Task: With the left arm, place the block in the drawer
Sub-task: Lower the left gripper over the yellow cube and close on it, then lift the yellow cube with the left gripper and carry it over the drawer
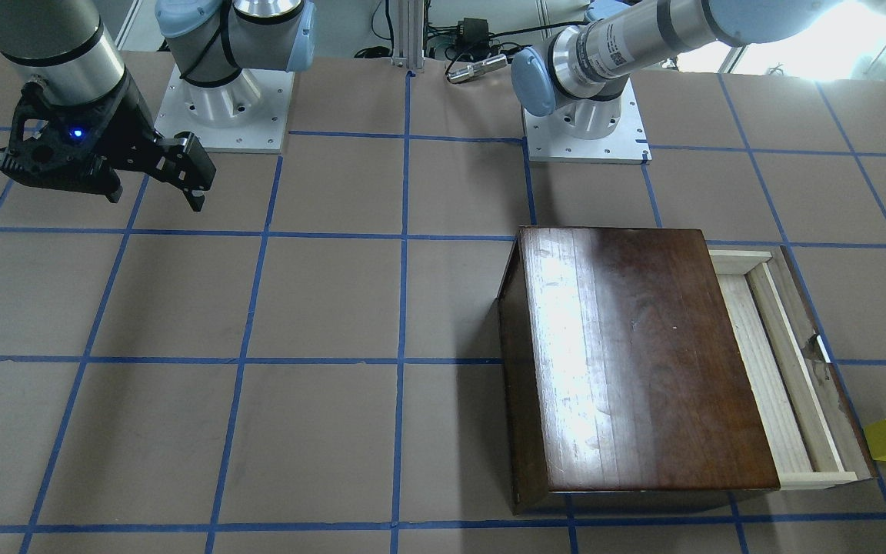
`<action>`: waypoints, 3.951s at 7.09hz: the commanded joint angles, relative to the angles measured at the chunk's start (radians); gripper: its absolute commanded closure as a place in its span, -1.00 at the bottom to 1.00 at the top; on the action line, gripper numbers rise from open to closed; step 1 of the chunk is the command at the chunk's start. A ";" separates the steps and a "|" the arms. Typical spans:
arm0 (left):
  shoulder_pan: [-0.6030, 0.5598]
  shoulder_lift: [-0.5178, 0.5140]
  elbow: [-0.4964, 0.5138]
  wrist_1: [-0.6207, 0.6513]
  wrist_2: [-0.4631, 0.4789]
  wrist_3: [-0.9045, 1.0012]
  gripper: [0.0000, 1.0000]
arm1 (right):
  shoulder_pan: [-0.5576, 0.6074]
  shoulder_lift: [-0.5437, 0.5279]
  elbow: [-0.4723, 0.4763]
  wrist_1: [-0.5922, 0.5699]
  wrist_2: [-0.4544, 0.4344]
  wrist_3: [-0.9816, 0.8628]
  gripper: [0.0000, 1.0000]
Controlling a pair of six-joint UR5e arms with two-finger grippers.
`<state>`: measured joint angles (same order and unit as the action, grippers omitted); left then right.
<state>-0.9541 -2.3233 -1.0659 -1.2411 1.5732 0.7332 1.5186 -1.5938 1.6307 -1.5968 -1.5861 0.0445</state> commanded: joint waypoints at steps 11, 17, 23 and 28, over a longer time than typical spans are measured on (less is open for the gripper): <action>0.035 -0.094 -0.043 0.061 0.036 0.147 -0.60 | 0.000 0.000 0.000 0.000 0.000 0.000 -1.00; 0.038 -0.038 -0.039 0.043 0.028 0.130 0.48 | 0.000 0.000 0.000 0.000 -0.002 0.000 -1.00; 0.015 0.255 -0.167 -0.192 0.022 0.003 0.48 | 0.000 0.000 0.000 0.000 0.000 0.000 -1.00; -0.084 0.448 -0.312 -0.273 -0.032 -0.271 0.48 | 0.000 0.000 0.000 0.000 0.000 0.000 -1.00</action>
<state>-0.9968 -1.9112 -1.3564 -1.4877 1.5436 0.5439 1.5187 -1.5938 1.6306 -1.5969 -1.5861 0.0445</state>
